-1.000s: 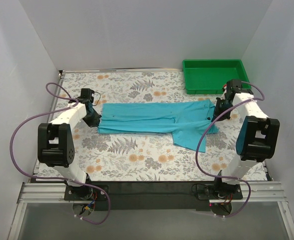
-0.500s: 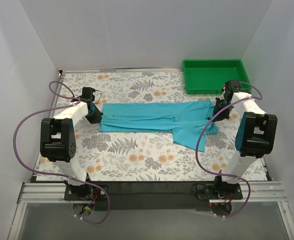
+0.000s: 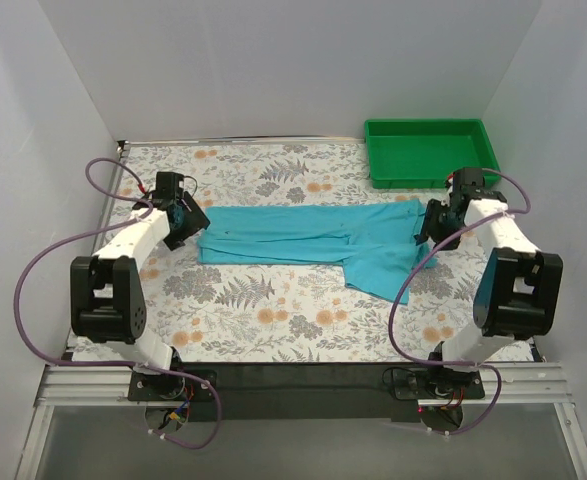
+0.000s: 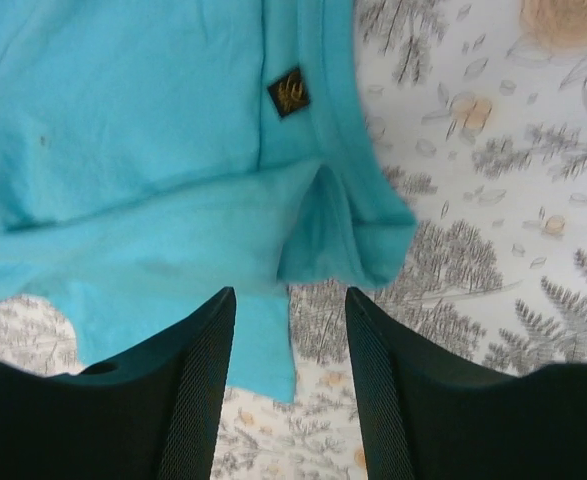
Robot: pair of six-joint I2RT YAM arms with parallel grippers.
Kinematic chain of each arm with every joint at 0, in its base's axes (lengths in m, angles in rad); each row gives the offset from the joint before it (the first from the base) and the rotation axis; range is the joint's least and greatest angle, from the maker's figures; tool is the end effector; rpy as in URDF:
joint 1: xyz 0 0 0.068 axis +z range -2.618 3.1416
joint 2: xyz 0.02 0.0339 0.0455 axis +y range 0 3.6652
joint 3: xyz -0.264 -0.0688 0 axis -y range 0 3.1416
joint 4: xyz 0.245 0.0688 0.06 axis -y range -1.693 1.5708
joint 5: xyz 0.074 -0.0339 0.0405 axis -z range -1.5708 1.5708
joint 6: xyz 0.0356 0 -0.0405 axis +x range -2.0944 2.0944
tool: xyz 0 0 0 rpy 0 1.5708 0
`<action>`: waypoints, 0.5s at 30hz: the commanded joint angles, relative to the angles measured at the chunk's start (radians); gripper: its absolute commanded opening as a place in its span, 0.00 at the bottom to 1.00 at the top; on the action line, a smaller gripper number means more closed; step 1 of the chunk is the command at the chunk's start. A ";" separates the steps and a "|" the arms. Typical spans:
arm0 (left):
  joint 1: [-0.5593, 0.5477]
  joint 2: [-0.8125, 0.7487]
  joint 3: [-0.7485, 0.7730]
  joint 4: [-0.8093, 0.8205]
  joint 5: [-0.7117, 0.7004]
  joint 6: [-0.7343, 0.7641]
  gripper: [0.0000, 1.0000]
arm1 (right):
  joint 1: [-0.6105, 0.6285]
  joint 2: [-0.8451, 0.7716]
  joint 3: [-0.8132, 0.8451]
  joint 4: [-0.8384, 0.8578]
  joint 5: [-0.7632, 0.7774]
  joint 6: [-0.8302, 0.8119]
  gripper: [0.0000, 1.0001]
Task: Fold and stack the t-shirts
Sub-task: Fold the tshirt
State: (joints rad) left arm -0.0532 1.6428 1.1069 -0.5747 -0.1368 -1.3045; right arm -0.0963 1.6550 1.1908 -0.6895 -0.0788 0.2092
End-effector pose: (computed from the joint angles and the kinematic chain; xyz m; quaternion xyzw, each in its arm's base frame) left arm 0.3286 -0.0126 0.2054 -0.5815 0.7782 -0.0911 0.2189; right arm 0.3312 -0.0292 0.2204 0.1407 0.9674 0.0501 0.2044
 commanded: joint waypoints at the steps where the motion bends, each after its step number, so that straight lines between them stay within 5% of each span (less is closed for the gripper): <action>1: 0.004 -0.145 -0.033 -0.011 -0.011 0.017 0.64 | 0.032 -0.147 -0.113 0.004 -0.035 0.010 0.47; 15: -0.002 -0.399 -0.220 -0.033 0.019 0.048 0.65 | 0.188 -0.370 -0.496 0.082 0.004 0.147 0.48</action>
State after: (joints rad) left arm -0.0540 1.2827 0.8955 -0.6018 -0.1223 -1.2739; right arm 0.0772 1.3102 0.7132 -0.6689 -0.1024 0.3103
